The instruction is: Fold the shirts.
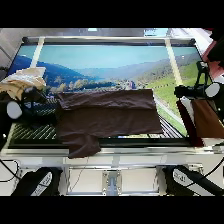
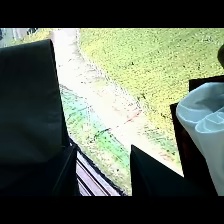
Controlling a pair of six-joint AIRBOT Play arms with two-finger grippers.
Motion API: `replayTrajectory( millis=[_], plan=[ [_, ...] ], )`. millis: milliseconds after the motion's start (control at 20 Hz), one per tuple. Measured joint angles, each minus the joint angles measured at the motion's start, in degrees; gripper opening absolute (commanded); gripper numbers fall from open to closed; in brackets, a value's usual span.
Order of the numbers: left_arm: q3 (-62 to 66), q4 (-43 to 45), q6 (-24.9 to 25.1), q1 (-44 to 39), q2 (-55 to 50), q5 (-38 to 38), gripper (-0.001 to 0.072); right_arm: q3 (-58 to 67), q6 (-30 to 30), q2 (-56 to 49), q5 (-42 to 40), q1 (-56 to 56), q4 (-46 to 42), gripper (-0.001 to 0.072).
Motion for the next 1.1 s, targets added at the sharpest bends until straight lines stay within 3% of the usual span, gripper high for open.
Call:
replayTrajectory(
  millis=[350, 650, 1000, 1100],
  plan=[
    [-20.0, -11.5, -8.2, 0.4, 6.4, 2.7, 0.0643, -0.2, -4.1, 0.9, 0.0, -2.6, 6.5, 0.0394],
    [-27.5, -17.4, -9.5, 0.3, 7.0, 7.7, 0.062, -0.2, -5.2, 1.0, -0.1, -2.9, 8.1, 0.0394],
    [-30.2, -21.8, -9.0, 0.3, 7.1, 13.0, 0.0252, -0.2, -5.3, 1.0, 0.0, -2.9, 10.2, 0.0393],
    [-30.3, -22.2, -8.7, 0.3, 7.1, 13.6, 0.0222, -0.2, -5.4, 1.0, 0.0, -2.9, 10.5, 0.0393]
  ],
)
